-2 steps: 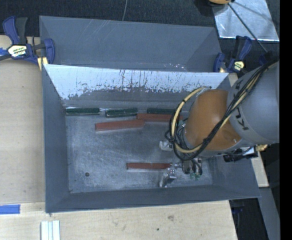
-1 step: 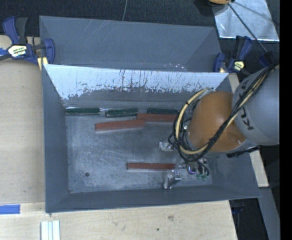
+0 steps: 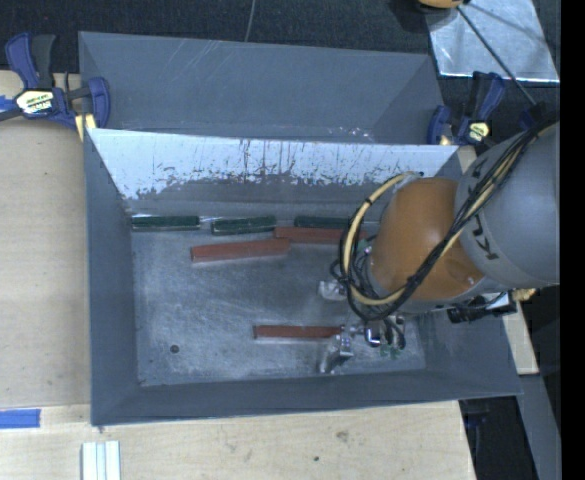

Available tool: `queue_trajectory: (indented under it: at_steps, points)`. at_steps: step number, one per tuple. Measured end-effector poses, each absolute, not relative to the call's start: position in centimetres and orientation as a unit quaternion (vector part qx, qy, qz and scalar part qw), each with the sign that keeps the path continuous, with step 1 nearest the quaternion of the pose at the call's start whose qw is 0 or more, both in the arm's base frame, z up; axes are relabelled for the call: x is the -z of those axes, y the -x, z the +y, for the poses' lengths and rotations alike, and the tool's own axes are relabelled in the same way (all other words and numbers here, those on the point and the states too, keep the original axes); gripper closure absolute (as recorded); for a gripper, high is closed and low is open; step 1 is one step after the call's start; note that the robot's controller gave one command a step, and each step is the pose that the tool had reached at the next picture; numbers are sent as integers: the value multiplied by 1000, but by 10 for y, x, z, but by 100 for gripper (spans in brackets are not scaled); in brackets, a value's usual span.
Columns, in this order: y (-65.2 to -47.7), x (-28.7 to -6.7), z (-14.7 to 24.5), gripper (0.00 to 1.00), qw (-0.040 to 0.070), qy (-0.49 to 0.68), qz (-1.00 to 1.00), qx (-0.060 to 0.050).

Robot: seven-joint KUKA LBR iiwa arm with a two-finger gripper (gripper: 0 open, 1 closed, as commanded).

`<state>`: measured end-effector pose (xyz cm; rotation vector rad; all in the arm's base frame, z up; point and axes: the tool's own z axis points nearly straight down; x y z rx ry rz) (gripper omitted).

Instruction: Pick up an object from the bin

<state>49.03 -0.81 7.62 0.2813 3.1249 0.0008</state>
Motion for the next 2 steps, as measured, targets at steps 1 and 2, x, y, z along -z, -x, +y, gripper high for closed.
queue_trajectory:
  at_steps: [1,2]
  points:
    - [-489,-75,-17,0,2,-30,1000,0]
    - [-497,-77,24,100,11,-106,994,1]
